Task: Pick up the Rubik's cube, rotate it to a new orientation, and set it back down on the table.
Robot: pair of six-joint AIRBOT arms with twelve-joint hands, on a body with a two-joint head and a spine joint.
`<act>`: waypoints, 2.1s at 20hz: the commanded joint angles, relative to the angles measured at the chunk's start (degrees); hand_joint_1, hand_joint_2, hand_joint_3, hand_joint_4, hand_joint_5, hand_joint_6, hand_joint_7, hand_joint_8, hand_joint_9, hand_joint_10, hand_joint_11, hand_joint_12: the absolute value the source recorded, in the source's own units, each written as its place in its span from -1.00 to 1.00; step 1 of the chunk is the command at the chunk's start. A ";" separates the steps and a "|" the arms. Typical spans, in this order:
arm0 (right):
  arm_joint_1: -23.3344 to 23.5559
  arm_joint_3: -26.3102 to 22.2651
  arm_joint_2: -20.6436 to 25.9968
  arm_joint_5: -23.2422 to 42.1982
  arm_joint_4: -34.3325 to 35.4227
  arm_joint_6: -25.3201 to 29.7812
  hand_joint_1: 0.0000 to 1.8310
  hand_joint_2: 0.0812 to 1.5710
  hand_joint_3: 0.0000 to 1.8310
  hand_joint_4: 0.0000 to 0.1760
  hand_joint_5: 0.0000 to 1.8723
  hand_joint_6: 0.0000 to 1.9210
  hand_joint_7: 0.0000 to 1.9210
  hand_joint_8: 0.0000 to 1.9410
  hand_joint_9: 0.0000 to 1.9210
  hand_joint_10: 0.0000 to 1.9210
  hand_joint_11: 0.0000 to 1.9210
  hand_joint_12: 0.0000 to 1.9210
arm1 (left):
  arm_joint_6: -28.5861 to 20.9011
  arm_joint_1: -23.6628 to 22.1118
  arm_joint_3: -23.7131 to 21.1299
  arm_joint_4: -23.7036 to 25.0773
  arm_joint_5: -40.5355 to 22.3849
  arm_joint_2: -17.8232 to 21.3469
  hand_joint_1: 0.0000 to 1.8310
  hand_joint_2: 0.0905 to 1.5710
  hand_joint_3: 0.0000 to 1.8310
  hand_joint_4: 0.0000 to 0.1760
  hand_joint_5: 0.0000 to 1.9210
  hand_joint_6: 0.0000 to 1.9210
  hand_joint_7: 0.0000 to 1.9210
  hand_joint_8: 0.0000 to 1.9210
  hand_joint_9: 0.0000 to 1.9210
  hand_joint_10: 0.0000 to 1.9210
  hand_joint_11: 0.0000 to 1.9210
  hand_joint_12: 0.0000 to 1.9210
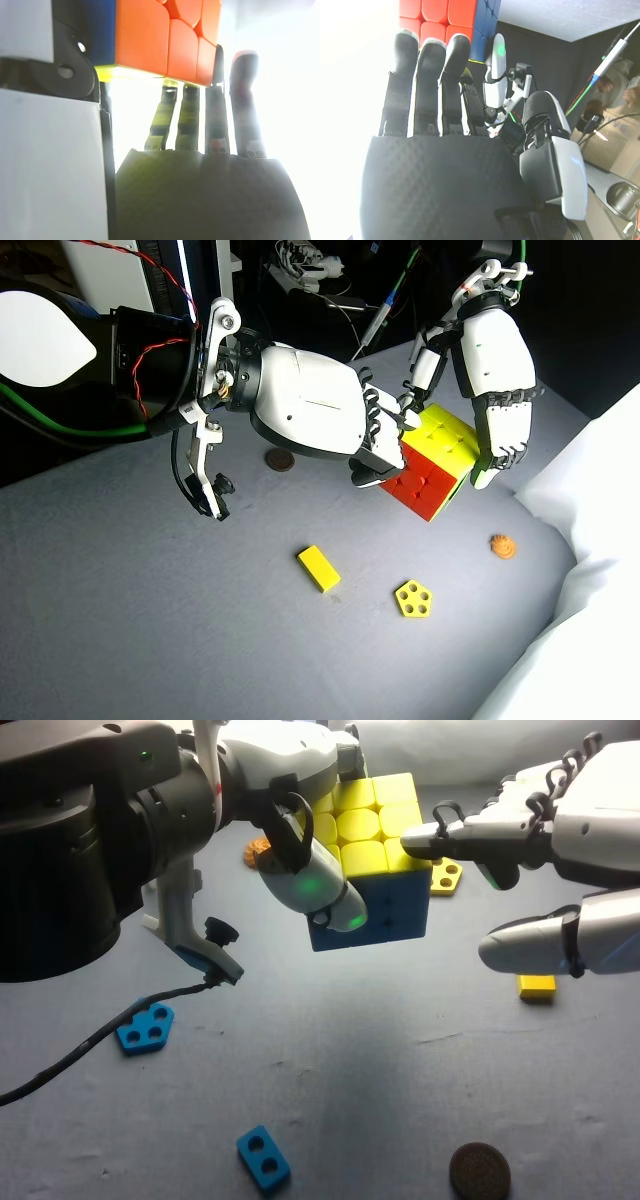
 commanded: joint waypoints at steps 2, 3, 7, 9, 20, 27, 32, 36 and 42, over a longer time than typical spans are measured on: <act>-0.22 -0.11 -0.01 4.86 1.68 -0.67 -1.00 0.63 -1.00 -1.00 -0.87 -0.99 -0.63 0.67 -0.61 1.00 -0.69 1.00 | -0.35 -1.12 0.17 3.50 0.96 0.58 0.16 0.73 -0.99 -1.00 -0.44 0.65 -0.44 0.89 -0.65 1.00 -0.64 1.00; -0.71 -0.11 -0.20 4.86 1.68 -1.21 -1.00 0.63 -1.00 -1.00 -0.87 -0.99 -0.63 0.67 -0.59 1.00 -0.68 1.00 | -0.35 -1.13 0.20 3.51 0.96 0.58 0.16 0.73 -1.00 -1.00 -0.43 0.64 -0.45 0.90 -0.66 1.00 -0.65 1.00; -1.97 -0.12 -0.60 4.86 1.68 -2.31 -1.00 0.64 -1.00 -1.00 -0.86 -0.99 -0.62 0.64 -0.60 1.00 -0.67 1.00 | -0.35 -1.18 0.23 3.51 0.96 0.58 0.16 0.73 -1.00 -1.00 -0.46 0.67 -0.41 0.85 -0.67 0.96 -0.71 1.00; -2.56 -0.13 -0.71 4.87 1.68 -2.55 -1.00 0.66 -0.99 -1.00 -0.86 -0.99 -0.60 0.64 -0.57 1.00 -0.64 1.00 | -0.35 -1.20 0.24 3.51 0.95 0.58 0.16 0.73 -1.00 -1.00 -0.50 0.73 -0.37 0.79 -0.62 0.91 -0.68 1.00; -3.45 0.01 -2.78 2.49 4.82 -7.06 -1.00 0.60 -1.00 -1.00 -0.86 -1.00 -0.52 0.47 -0.56 0.97 -0.63 1.00 | -0.35 -1.31 0.29 3.51 0.79 0.55 0.25 0.68 -1.00 -1.00 -0.28 0.35 -0.47 0.95 -0.69 0.96 -0.72 1.00; -3.68 1.60 -4.92 0.55 5.25 -7.06 -0.98 0.64 -1.00 -1.00 -0.84 -0.99 -0.59 0.53 -0.59 1.00 -0.70 1.00 | -0.35 -1.40 0.28 3.51 0.61 0.52 0.13 0.77 -1.00 -0.88 -0.49 0.75 -0.46 0.89 -0.68 0.97 -0.72 1.00; -3.55 2.88 -6.09 0.02 6.23 -7.06 -0.92 0.62 -1.00 -1.00 -0.82 -0.98 -0.56 0.48 -0.57 0.99 -0.67 1.00 | -0.35 -1.40 0.28 3.51 0.60 0.52 0.11 0.78 -0.99 -0.92 -0.49 0.76 -0.49 0.93 -0.66 0.96 -0.71 1.00; -3.23 3.39 -6.72 -0.06 6.39 -7.06 -0.98 0.64 -1.00 -1.00 -0.85 -1.00 -0.58 0.49 -0.60 0.98 -0.69 1.00 | -0.35 -1.39 0.27 3.51 0.59 0.51 0.13 0.78 -1.00 -1.00 -0.48 0.72 -0.48 0.94 -0.66 0.98 -0.70 1.00; -3.19 4.43 -8.82 -2.61 6.63 -7.06 -1.00 0.63 -1.00 -1.00 -0.86 -1.00 -0.54 0.51 -0.54 1.00 -0.60 1.00 | -0.35 -1.52 0.29 3.51 0.58 0.51 0.24 0.70 -1.00 -1.00 -0.29 0.34 -0.51 1.00 -0.74 1.00 -0.78 1.00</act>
